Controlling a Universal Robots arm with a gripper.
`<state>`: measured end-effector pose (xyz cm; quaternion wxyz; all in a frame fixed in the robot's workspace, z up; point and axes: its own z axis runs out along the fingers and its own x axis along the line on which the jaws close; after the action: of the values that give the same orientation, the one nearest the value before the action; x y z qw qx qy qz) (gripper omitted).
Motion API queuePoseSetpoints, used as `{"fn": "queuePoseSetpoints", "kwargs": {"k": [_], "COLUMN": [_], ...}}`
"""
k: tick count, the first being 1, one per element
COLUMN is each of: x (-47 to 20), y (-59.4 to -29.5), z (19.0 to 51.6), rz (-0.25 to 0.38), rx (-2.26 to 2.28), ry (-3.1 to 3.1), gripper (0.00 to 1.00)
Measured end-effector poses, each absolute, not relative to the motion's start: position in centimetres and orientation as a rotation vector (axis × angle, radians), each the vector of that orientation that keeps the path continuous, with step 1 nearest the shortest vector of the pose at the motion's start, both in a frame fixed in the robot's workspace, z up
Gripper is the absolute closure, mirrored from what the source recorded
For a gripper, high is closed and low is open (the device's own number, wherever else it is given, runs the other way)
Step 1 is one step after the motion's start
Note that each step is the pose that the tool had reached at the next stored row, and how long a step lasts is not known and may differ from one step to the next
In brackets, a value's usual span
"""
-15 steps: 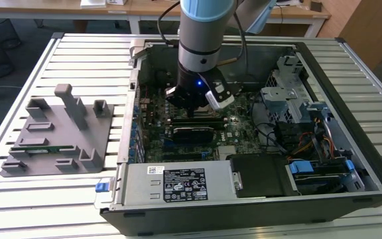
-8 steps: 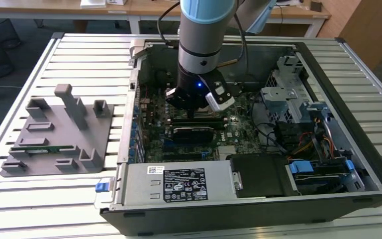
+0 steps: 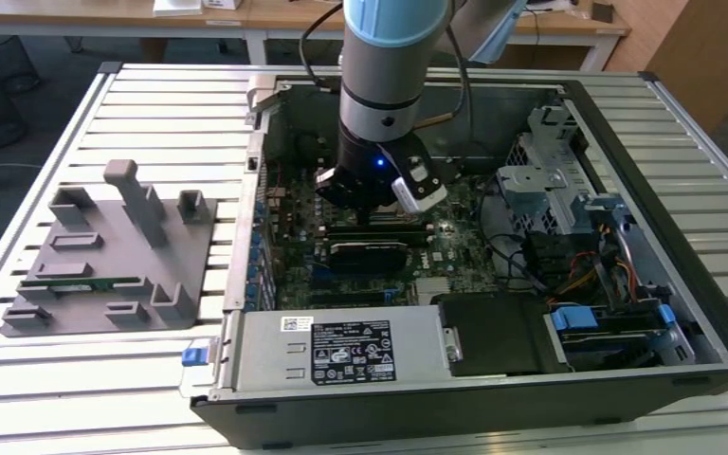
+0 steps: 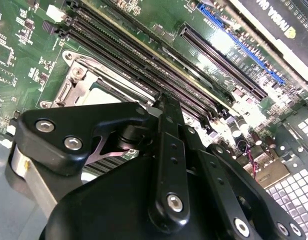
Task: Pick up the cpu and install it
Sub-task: 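Install the second cpu locking lever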
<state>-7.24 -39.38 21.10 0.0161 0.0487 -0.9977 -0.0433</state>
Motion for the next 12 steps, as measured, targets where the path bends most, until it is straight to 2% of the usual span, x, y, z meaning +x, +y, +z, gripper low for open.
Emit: {"fn": "queuePoseSetpoints", "kwargs": {"k": [12], "x": [-7.41], "y": [-39.81], "z": [20.85], "rz": [-0.162], "rx": [0.152], "ry": [-3.103], "gripper": [0.89]}}
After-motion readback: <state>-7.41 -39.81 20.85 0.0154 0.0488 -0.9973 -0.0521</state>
